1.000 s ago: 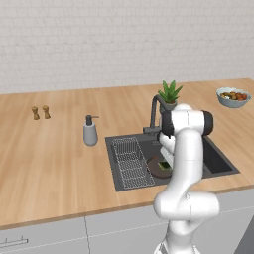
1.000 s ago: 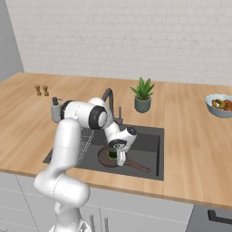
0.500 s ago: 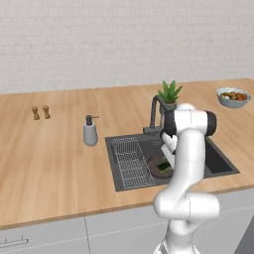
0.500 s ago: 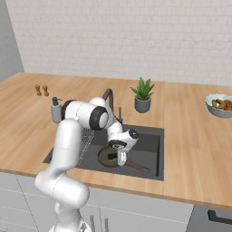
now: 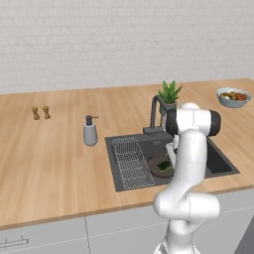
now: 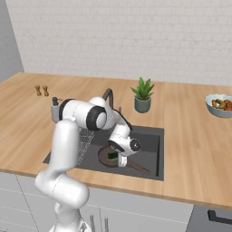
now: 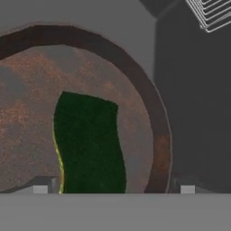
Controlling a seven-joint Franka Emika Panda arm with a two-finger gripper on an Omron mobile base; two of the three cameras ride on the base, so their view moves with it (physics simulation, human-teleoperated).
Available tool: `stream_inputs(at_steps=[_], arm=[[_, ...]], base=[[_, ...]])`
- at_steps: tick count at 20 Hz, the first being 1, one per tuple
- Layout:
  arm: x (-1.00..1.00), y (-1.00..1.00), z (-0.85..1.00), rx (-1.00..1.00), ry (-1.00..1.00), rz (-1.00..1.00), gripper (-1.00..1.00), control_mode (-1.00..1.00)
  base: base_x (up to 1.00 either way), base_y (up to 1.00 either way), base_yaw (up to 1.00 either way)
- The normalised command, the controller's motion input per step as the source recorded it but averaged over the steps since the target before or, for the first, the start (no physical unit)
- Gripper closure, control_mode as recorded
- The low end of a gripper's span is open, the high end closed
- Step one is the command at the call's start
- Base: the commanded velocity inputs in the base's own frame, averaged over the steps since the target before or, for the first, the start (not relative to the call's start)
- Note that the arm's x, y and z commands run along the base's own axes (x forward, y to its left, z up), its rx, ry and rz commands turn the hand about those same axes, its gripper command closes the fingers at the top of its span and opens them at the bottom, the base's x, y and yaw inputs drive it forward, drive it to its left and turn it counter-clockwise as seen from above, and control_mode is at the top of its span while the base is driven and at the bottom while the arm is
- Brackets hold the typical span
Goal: Pick the pan and sponge and place them into the sink. Then turn on the water.
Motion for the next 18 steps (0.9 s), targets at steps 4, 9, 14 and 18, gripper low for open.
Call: stream_inputs(at_steps=[4, 9, 14, 18], arm=[[-0.13, -0.23, 0.33, 0.16, -0.12, 0.00, -1.00, -1.00], [-0.09, -0.27, 0.43, 0.17, -0.09, 0.00, -1.00, -1.00], [0.00, -0.17, 0.64, 0.15, 0.00, 0.00, -1.00, -1.00], [0.00, -0.13, 0.69, 0.12, -0.02, 0.00, -1.00, -1.00]], base=[[0.00, 0.00, 0.00], [0.00, 0.00, 0.00], [0.00, 0.00, 0.00], [0.00, 0.00, 0.00]])
